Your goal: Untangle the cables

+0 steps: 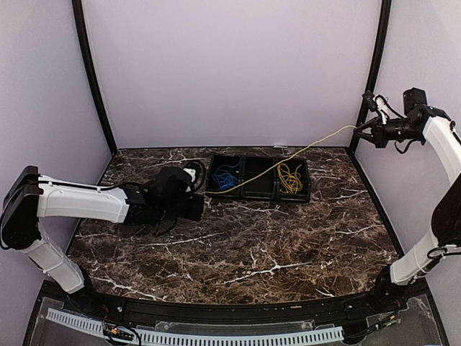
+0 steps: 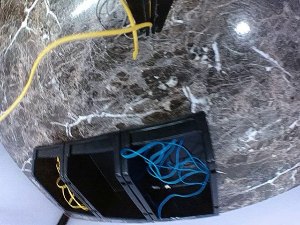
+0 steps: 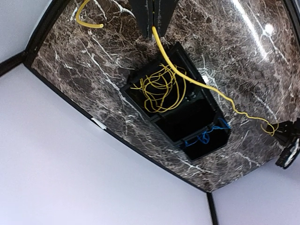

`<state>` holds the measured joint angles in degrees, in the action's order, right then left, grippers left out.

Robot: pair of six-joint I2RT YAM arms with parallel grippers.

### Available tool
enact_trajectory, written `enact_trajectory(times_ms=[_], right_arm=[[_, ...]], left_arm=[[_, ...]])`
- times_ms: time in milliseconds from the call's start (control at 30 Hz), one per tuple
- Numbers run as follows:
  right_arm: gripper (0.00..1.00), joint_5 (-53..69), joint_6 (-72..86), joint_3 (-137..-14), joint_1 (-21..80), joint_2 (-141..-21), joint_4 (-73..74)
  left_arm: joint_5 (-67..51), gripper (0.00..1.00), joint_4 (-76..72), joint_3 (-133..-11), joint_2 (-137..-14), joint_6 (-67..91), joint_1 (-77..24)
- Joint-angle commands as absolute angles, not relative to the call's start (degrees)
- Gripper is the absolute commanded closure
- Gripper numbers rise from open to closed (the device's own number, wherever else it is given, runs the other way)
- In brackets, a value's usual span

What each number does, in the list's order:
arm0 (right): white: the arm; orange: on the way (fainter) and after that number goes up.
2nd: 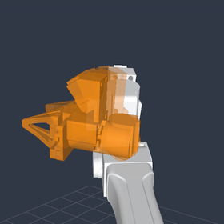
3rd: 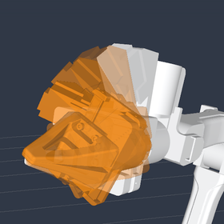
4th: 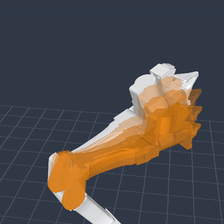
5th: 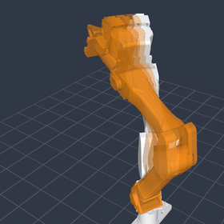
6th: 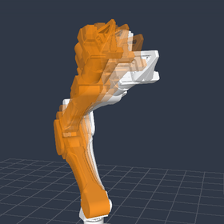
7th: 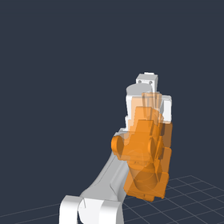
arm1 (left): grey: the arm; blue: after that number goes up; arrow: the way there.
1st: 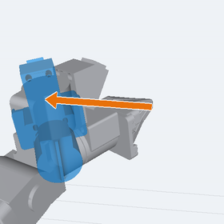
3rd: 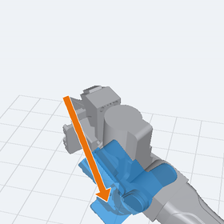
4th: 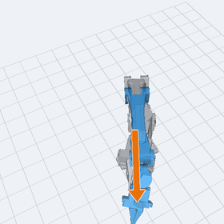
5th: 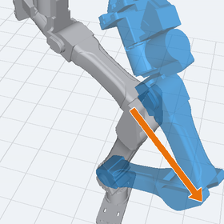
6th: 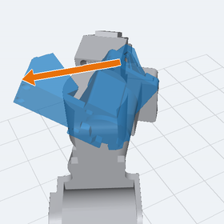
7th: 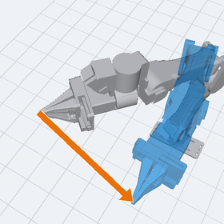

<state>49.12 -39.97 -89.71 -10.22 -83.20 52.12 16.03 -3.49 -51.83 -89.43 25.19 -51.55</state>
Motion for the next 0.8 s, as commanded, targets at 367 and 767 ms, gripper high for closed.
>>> enact_trajectory(times_ms=[367, 767], right_arm=[[1.00, 38.8, -27.8, -85.1, -1.9, -89.1, 33.7], [1.00, 36.0, -24.2, -87.5, 7.3, -104.1, 31.6]], left_arm=[[-1.8, 1.00, -11.8, -75.8, -104.1, 18.9, -48.7], [-8.1, 1.00, -17.9, -109.1, -130.9, 28.8, -48.7]])
